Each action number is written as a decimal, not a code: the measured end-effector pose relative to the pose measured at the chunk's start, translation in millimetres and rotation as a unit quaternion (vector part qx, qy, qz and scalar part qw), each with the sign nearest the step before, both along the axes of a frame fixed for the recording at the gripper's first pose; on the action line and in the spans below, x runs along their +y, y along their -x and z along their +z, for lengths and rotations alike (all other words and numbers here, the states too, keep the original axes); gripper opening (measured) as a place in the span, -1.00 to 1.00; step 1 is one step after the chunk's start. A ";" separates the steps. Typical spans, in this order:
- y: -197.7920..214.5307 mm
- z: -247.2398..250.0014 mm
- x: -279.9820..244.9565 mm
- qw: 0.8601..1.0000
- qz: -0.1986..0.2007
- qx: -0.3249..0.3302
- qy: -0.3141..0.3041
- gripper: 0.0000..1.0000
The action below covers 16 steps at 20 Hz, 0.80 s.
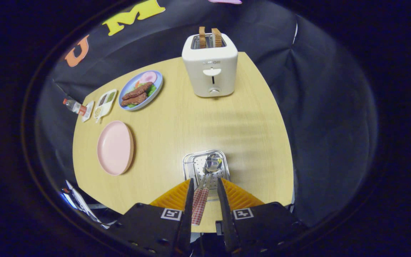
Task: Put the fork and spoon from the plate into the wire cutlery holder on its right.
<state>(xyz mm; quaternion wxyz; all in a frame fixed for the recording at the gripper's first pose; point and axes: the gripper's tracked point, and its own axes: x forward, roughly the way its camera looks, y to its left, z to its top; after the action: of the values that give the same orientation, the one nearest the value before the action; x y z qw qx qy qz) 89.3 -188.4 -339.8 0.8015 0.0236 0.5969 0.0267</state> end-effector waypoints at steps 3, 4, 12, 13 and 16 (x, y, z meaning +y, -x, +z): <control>-1.4 8.3 9.7 1.000 0.003 -0.028 0.001 0.05; -1.5 11.1 14.0 0.999 0.002 -0.034 -0.001 0.21; 0.6 56.1 53.5 0.987 0.005 -0.154 0.046 0.94; 1.6 66.6 62.1 0.983 0.006 -0.175 0.050 0.93; 4.7 100.4 91.0 0.970 0.012 -0.236 0.051 0.94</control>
<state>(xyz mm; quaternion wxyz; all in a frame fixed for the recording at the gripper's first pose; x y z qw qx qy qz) 84.7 -97.5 -239.5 0.9195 -0.0314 0.3917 0.0102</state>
